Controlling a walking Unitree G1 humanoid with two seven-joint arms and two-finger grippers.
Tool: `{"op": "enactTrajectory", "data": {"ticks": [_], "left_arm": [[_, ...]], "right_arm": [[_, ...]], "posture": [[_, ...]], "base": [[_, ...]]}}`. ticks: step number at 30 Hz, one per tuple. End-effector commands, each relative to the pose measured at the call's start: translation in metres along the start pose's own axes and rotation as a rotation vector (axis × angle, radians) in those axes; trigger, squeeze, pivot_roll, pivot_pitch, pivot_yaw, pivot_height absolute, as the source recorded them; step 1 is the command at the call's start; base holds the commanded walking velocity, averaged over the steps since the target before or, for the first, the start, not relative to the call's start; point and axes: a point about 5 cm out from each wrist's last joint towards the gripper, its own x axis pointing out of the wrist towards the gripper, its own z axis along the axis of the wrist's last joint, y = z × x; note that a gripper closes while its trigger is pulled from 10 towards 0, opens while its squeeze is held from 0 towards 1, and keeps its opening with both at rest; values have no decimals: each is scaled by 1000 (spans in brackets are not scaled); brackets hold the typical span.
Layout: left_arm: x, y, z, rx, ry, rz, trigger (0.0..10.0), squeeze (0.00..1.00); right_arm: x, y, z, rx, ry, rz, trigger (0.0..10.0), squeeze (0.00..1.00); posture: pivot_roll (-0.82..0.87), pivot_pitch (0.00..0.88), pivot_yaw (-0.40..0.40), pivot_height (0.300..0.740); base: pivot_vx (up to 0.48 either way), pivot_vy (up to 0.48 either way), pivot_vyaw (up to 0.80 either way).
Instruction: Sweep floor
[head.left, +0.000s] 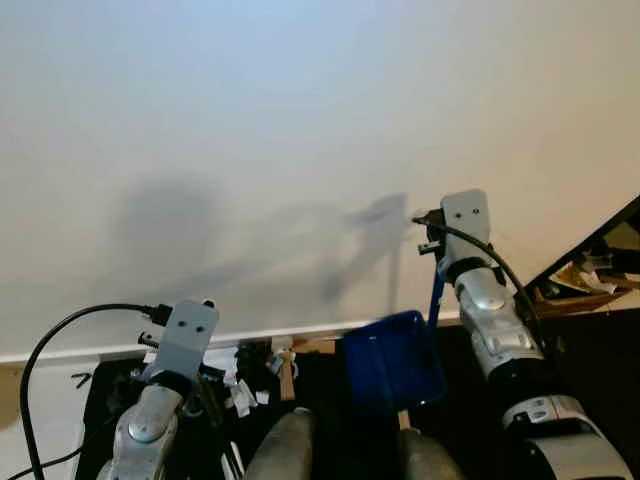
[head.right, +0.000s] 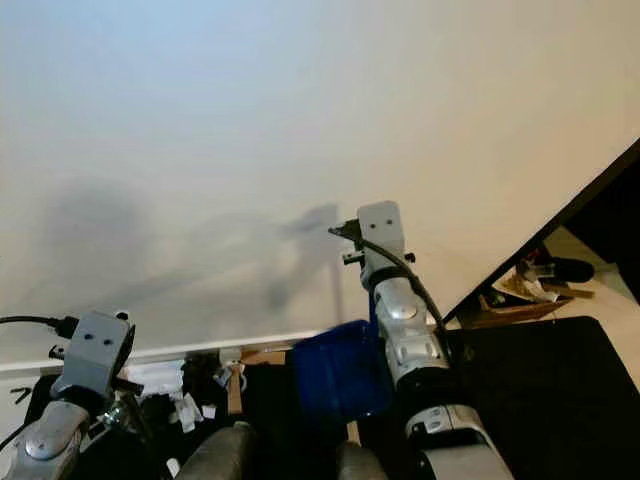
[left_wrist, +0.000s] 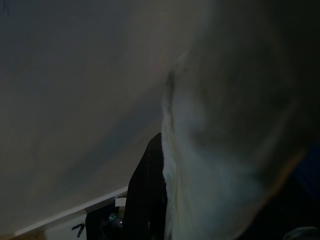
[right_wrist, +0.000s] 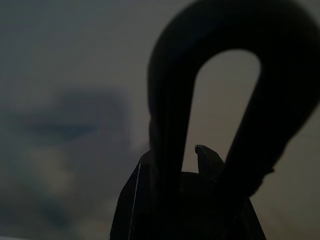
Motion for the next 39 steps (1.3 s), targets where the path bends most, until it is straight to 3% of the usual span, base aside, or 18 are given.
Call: {"op": "enactTrajectory", "data": {"ticks": [1,11,20,32,39], "left_arm": [[-4,1,-4,7,21,-10,10000,0],[-5,2,-4,14,23,-13,10000,0],[-6,2,-4,16,26,-20,10000,0],[-6,3,-3,20,27,-21,10000,0],[-7,3,-3,19,29,-20,10000,0]], "right_arm": [[2,1,4,-14,-50,-15,10000,0],[-1,15,-9,-92,-56,-57,10000,0],[-8,24,-21,-68,-27,-71,10000,0],[6,28,9,-5,-156,-89,10000,0],[5,28,5,-26,-147,-92,10000,0]], "posture": [[269,127,-10,740],[284,129,0,740],[286,134,7,740],[293,135,9,740],[300,137,13,740]], "base": [[0,0,0],[0,0,0],[0,0,0],[0,0,0],[0,0,0]]}}
